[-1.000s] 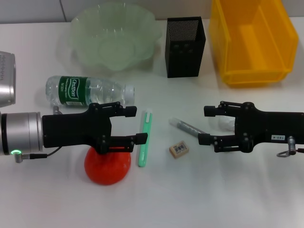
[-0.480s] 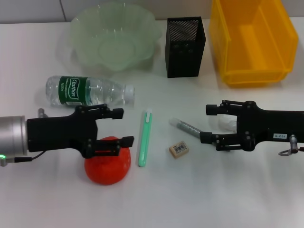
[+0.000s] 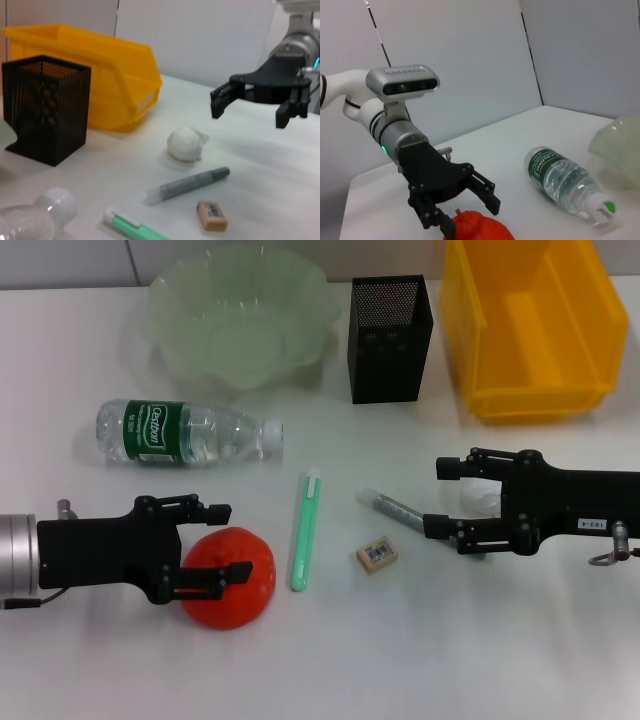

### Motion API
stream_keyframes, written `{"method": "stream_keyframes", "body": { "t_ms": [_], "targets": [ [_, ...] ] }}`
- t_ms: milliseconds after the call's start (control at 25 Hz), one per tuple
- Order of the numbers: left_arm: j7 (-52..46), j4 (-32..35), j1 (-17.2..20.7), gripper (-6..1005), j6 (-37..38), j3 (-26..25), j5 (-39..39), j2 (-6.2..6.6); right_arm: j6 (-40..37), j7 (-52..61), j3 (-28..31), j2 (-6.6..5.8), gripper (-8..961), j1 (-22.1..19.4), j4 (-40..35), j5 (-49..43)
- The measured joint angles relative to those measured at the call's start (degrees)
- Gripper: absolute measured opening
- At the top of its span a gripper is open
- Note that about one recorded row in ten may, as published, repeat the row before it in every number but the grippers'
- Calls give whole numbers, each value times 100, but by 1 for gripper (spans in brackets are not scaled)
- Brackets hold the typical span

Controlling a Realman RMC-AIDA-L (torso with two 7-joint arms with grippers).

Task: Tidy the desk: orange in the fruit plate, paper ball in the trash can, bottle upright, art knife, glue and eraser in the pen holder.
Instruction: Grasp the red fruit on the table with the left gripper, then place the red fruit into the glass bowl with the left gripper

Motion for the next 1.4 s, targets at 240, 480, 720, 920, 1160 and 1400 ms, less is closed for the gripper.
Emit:
{"method": "stream_keyframes", "body": {
  "t_ms": [240, 480, 720, 920, 1160, 1400],
  "targets": [
    [74, -12, 13, 722, -173, 0, 179, -50, 0, 2, 0, -4, 832, 0, 0, -3],
    [193, -1, 21, 712, -170, 0, 186, -79, 1, 6, 2, -15, 832, 0, 0, -1],
    [293, 2, 56, 551, -198, -89, 161, -116, 0, 14, 8, -17, 832, -10, 0, 7],
    [296, 2, 58, 339, -176, -106, 138, -137, 0, 15, 9, -17, 832, -15, 0, 12],
    [361, -13, -62, 209, 98, -517, -301, -234, 28, 15, 9, -43, 831, -7, 8, 13],
    [391, -205, -233, 166, 147, -545, -1659, -249, 52, -9, 9, -51, 831, -1, 27, 20]
  ]
}}
